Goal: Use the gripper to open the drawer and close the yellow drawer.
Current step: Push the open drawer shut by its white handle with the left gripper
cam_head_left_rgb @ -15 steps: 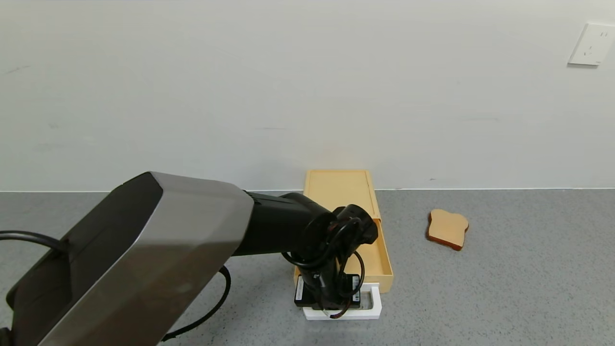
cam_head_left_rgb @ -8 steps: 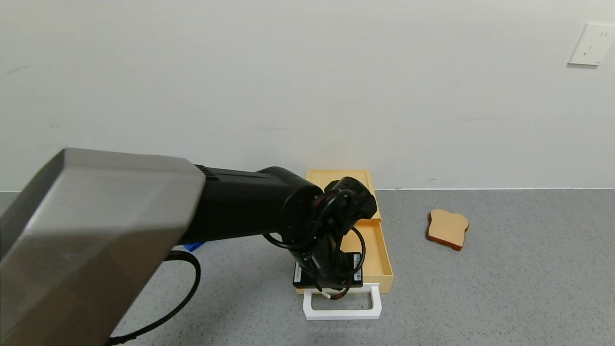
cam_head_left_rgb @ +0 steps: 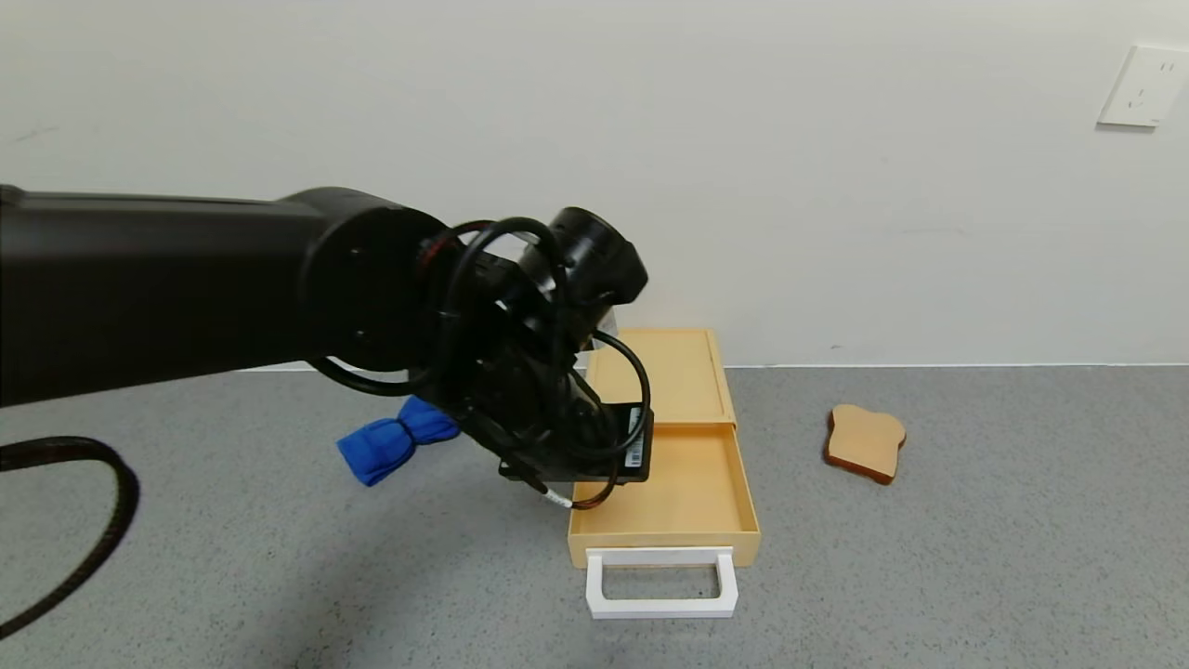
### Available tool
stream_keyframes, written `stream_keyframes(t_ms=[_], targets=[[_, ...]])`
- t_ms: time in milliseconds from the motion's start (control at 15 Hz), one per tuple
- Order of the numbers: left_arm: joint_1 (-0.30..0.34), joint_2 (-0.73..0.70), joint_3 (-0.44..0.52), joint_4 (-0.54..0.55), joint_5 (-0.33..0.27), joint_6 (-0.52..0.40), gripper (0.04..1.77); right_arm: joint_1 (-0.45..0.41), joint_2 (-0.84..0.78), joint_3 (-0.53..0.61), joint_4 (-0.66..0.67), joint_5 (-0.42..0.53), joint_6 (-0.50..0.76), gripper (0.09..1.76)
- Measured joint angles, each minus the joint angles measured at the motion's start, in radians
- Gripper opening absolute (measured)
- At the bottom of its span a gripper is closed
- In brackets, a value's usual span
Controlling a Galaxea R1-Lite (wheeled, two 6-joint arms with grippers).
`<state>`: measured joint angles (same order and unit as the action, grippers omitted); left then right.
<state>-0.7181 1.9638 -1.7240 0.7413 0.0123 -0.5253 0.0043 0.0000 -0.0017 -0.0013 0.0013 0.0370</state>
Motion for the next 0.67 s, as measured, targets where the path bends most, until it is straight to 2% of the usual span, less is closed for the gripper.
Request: stream_keyframes(t_ms=[67, 200, 333, 533, 667], targets=[[0.023, -0.032, 0.020, -0.004, -0.041, 0.046, 0.11, 0.000, 0.000, 0.000, 0.000, 0.000, 0.000, 1.70], [0.091, -0.113, 0.072, -0.019, -0.171, 0.157, 0.11, 0.000, 0.000, 0.000, 0.000, 0.000, 0.000, 1.70], [0.164, -0.199, 0.174, -0.101, -0.261, 0.253, 0.11, 0.000, 0.000, 0.000, 0.000, 0.000, 0.000, 1.70], [0.240, -0.308, 0.363, -0.321, -0.314, 0.348, 0.11, 0.000, 0.000, 0.000, 0.000, 0.000, 0.000, 1.70], [0.284, -0.368, 0.475, -0.480, -0.339, 0.374, 0.11, 0.000, 0.000, 0.000, 0.000, 0.000, 0.000, 1.70]])
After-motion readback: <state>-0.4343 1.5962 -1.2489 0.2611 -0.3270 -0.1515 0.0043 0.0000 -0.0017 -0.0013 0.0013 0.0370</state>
